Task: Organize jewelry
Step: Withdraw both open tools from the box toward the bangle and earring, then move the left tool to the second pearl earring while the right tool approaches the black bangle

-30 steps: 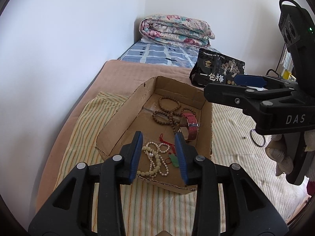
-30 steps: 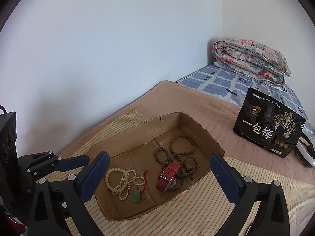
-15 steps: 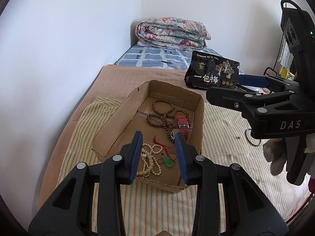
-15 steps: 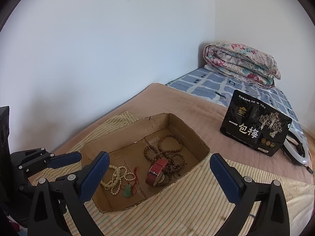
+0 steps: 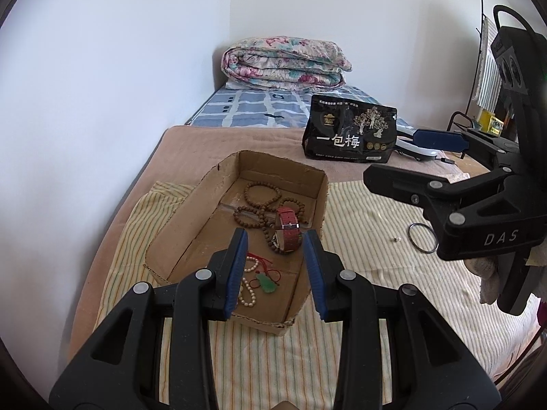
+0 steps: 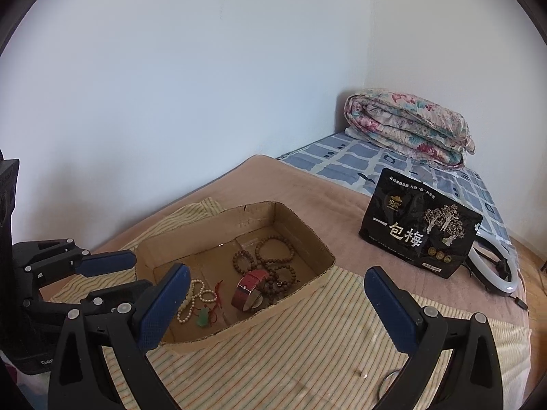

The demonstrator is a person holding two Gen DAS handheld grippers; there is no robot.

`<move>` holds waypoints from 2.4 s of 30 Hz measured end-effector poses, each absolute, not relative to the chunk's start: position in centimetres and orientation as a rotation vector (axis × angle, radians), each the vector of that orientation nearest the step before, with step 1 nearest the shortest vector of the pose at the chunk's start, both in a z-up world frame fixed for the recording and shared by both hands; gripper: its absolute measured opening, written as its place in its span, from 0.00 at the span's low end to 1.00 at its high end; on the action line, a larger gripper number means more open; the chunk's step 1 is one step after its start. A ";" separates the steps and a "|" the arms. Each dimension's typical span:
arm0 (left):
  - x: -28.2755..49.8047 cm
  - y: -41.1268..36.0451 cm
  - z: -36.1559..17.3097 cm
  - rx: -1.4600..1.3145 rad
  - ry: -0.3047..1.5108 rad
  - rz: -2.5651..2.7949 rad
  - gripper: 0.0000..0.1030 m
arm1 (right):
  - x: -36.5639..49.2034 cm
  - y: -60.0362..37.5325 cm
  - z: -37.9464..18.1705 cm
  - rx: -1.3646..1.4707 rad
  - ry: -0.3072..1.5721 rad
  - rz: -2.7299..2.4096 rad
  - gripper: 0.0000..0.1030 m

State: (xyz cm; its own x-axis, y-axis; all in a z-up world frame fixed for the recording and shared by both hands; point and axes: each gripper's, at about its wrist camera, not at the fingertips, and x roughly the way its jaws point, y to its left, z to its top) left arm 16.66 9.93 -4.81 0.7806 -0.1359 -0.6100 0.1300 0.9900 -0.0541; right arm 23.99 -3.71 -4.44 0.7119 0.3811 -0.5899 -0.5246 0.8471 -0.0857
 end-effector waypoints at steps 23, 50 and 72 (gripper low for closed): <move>16.1 2.8 -4.4 0.040 0.665 -0.245 0.33 | 21.5 -17.0 -4.7 -0.199 0.634 0.329 1.00; 19.1 -5.3 -8.9 0.076 0.761 -0.394 0.53 | 22.2 -26.9 -12.3 -0.086 0.829 0.284 0.98; 26.4 -9.5 -16.1 0.056 0.914 -0.463 0.29 | 26.4 -24.7 -18.3 -0.072 0.957 0.394 0.79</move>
State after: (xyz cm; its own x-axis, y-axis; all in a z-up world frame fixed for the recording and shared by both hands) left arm 26.41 -9.48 -16.13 0.5197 -0.3629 -0.7735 0.4093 0.9004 -0.1474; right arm 26.42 -24.65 -18.30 0.5111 0.2958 -0.8070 -0.3587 0.9266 0.1125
